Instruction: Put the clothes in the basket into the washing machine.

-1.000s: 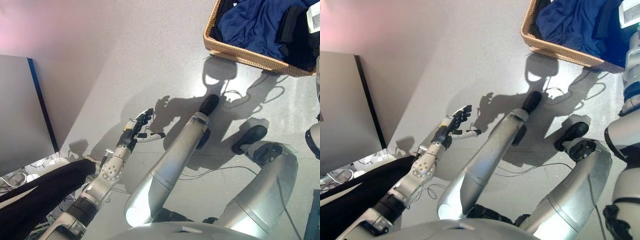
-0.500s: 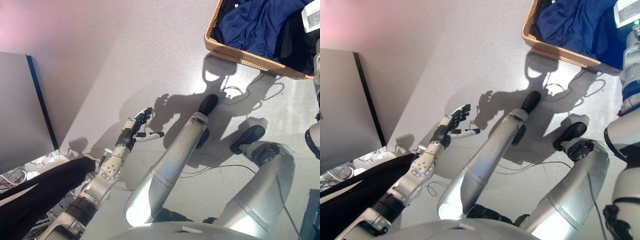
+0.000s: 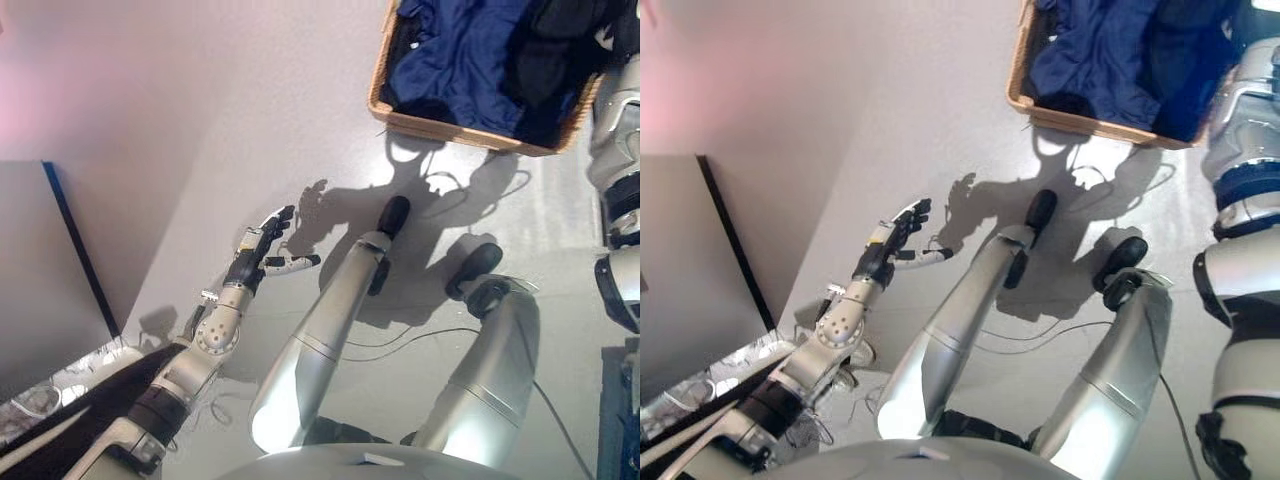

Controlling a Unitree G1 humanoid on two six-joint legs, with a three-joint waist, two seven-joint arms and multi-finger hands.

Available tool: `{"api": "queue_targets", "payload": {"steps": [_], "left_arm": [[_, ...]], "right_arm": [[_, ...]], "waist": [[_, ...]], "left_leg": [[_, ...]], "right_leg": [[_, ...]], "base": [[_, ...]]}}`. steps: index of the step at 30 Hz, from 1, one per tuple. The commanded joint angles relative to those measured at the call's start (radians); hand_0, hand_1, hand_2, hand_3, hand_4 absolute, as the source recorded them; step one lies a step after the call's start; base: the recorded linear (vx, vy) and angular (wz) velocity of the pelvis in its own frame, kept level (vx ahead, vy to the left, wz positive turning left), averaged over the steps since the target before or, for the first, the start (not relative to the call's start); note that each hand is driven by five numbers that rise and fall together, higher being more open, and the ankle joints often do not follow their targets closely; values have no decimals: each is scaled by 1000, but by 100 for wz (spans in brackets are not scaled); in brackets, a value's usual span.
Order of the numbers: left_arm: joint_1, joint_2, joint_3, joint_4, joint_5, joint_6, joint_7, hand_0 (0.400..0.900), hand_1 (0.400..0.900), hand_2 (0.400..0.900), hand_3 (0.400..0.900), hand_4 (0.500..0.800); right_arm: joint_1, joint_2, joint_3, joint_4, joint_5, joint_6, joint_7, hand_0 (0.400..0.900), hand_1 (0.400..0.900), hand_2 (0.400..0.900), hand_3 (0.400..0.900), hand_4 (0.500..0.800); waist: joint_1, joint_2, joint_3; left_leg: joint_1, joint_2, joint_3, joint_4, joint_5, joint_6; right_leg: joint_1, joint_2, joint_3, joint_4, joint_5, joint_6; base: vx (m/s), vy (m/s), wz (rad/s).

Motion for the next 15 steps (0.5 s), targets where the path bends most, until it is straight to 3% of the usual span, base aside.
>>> {"api": "queue_targets", "payload": {"steps": [1, 2, 3, 6, 8, 9, 10, 13, 15], "left_arm": [[-17, -64, 4, 44, 50, -23, 58, 900, 900, 900, 900, 800], [-18, -74, 8, 54, 55, -17, 72, 900, 900, 900, 900, 800], [-16, -79, 7, 55, 52, -16, 79, 900, 900, 900, 900, 800], [-5, -85, 3, 65, 49, -12, 88, 900, 900, 900, 900, 800], [5, -88, 4, 76, 36, -9, 87, 900, 900, 900, 900, 800], [8, -84, 2, 78, 31, -5, 86, 900, 900, 900, 900, 800], [10, -84, -2, 86, 27, 1, 82, 900, 900, 900, 900, 800], [21, -74, -7, 89, 4, 6, 67, 900, 900, 900, 900, 800], [31, -63, -10, 80, -14, 2, 55, 900, 900, 900, 900, 800]], "right_arm": [[63, 3, -145, -171, 265, -96, -205, 400, 400, 400, 400, 500], [97, 66, -231, -215, 393, -175, -210, 400, 400, 400, 400, 500], [114, 90, -262, -212, 454, -190, -223, 400, 400, 400, 400, 500], [139, 173, -368, -225, 641, -320, -231, 400, 400, 400, 400, 500], [149, 224, -435, -232, 821, -445, -196, 400, 400, 400, 400, 500], [143, 229, -442, -225, 868, -468, -205, 400, 400, 400, 400, 500], [134, 244, -466, -214, 954, -530, -179, 400, 400, 400, 400, 500], [76, 229, -494, -156, 1178, -620, -99, 400, 400, 400, 400, 500], [22, 197, -476, -113, 1264, -639, -55, 400, 400, 400, 400, 500]], "waist": [[-24, 10, -48], [-37, 4, -43], [-44, -3, -40], [-62, -12, -33], [-76, -17, -26], [-80, -17, -26], [-86, -17, -26], [-96, -13, -31], [-93, -6, -40]], "left_leg": [[125, 30, -63, -85, -102, -44], [148, 38, -61, -112, -97, -46], [175, 45, -62, -138, -92, -48], [247, 61, -55, -213, -68, -59], [287, 74, -48, -271, -26, -67], [313, 79, -44, -296, -20, -70], [342, 85, -36, -326, -13, -74], [407, 98, -15, -399, 3, -80], [432, 101, -4, -438, 16, -83]], "right_leg": [[103, 58, -42, -142, 79, 22], [129, 67, -41, -178, 91, 25], [154, 72, -42, -210, 103, 26], [236, 96, -48, -314, 140, 30], [280, 106, -56, -388, 185, 24], [302, 114, -54, -414, 193, 25], [327, 120, -53, -445, 204, 28], [374, 137, -35, -524, 233, 35], [392, 145, -24, -561, 247, 38]], "base": [[75, -24, -33], [79, -15, -36], [64, -25, -34], [40, -1, -33], [-21, 23, -29], [81, 27, -33], [87, 60, -41], [78, 78, -45], [55, 59, -30]]}}
